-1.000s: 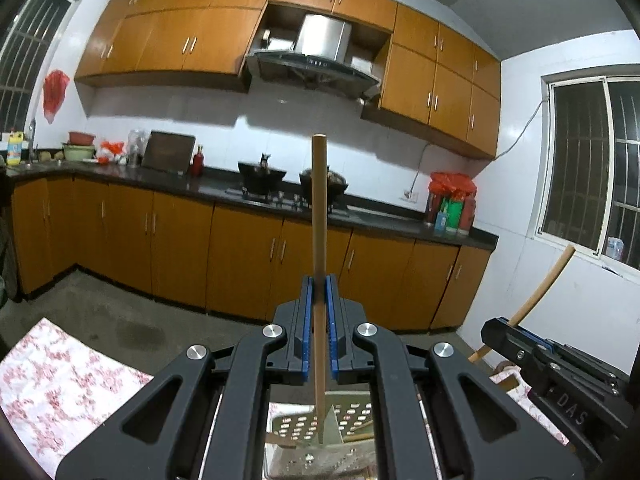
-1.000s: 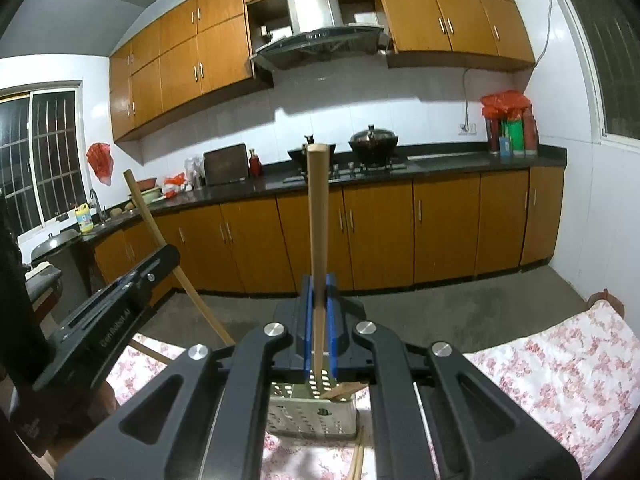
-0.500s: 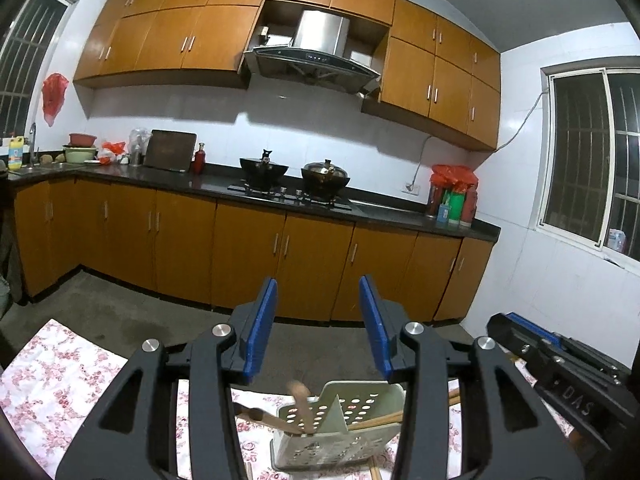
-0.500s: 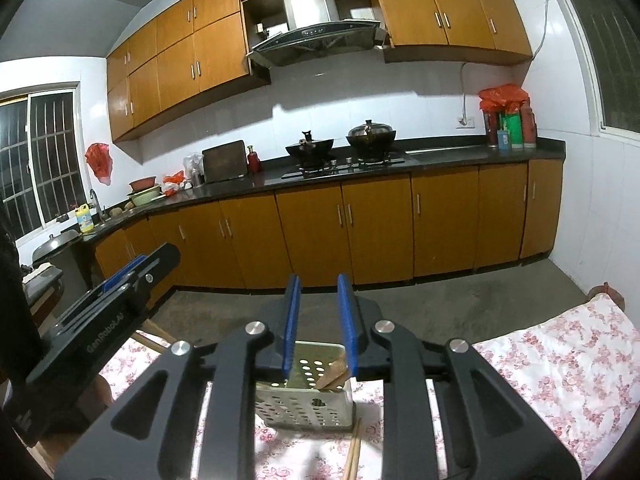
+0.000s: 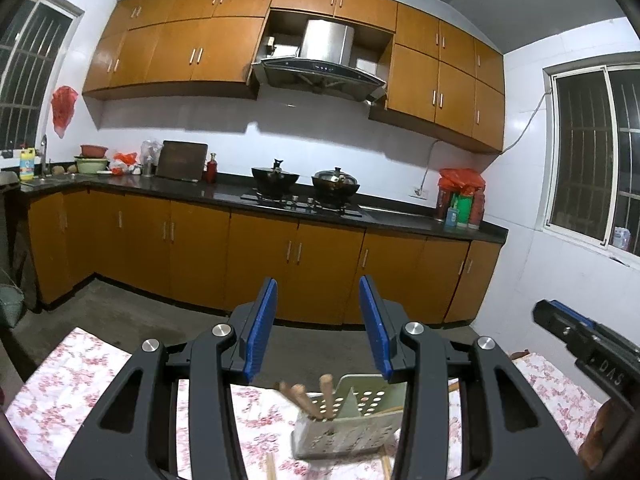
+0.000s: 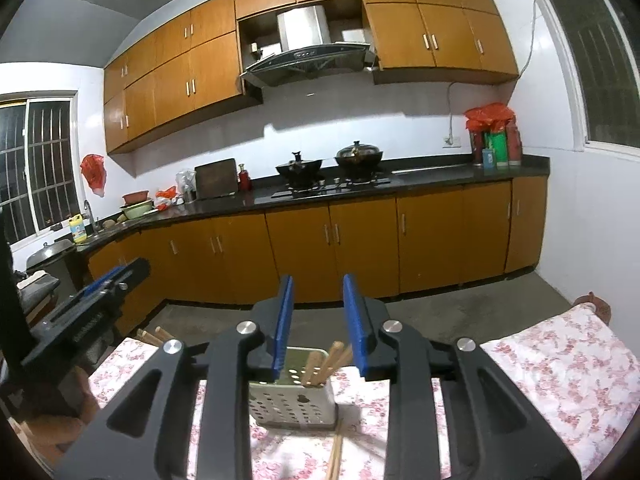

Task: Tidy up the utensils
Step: 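Open the left gripper over the holder while the right gripper releases its chopstick, then lower both grippers to the tablecloth and close them on loose chopsticks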

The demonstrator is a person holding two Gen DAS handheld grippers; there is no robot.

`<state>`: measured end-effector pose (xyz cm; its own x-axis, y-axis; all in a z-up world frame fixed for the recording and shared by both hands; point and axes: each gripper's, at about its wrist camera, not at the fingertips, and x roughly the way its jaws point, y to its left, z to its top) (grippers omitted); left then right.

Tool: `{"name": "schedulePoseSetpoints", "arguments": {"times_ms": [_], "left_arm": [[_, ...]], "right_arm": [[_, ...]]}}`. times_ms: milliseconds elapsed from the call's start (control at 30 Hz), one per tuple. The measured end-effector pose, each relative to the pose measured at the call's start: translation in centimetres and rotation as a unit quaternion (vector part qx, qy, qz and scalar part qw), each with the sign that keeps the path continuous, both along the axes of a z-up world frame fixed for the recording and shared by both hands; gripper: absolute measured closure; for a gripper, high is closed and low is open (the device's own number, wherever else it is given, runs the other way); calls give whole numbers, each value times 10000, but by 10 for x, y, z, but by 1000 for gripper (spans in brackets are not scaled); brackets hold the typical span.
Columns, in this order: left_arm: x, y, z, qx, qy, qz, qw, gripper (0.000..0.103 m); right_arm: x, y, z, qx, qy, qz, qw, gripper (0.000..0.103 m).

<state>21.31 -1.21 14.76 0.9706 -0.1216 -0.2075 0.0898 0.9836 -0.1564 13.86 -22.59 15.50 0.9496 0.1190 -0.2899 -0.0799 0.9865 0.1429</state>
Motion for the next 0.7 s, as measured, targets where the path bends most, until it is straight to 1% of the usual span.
{"name": "schedulePoseSetpoints", "arguments": {"times_ms": [100, 233, 333, 400, 433, 500, 600, 633, 667, 700], "left_arm": [[-14, 10, 1, 58, 56, 107, 9999, 60], [-35, 26, -8, 175, 183, 225, 9994, 58], [-50, 39, -23, 365, 361, 361, 9980, 58], [-58, 48, -41, 531, 563, 507, 9957, 58], [-60, 50, -46, 577, 619, 543, 9949, 58], [-61, 55, -68, 749, 886, 628, 9913, 58], [-62, 60, -95, 829, 1232, 668, 9867, 58], [-61, 61, -102, 821, 1358, 658, 9851, 58], [-60, 61, -112, 804, 1516, 627, 9832, 58], [-58, 61, -124, 794, 1682, 582, 9808, 58]], "right_arm": [[-11, -10, -2, -33, 47, -128, 9999, 74], [-26, -29, -22, -60, 280, -352, 9990, 71], [-29, -41, -49, -103, 670, -494, 9965, 71], [-29, -49, -73, -80, 1019, -567, 9931, 71], [-28, -53, -87, -61, 1221, -608, 9906, 71], [-24, -55, -110, 13, 1589, -618, 9853, 71], [-23, -49, -147, 74, 2120, -473, 9761, 72], [-22, -45, -158, 100, 2291, -373, 9726, 74], [-22, -40, -170, 134, 2455, -253, 9690, 81], [-21, -36, -178, 155, 2579, -161, 9659, 86]]}}
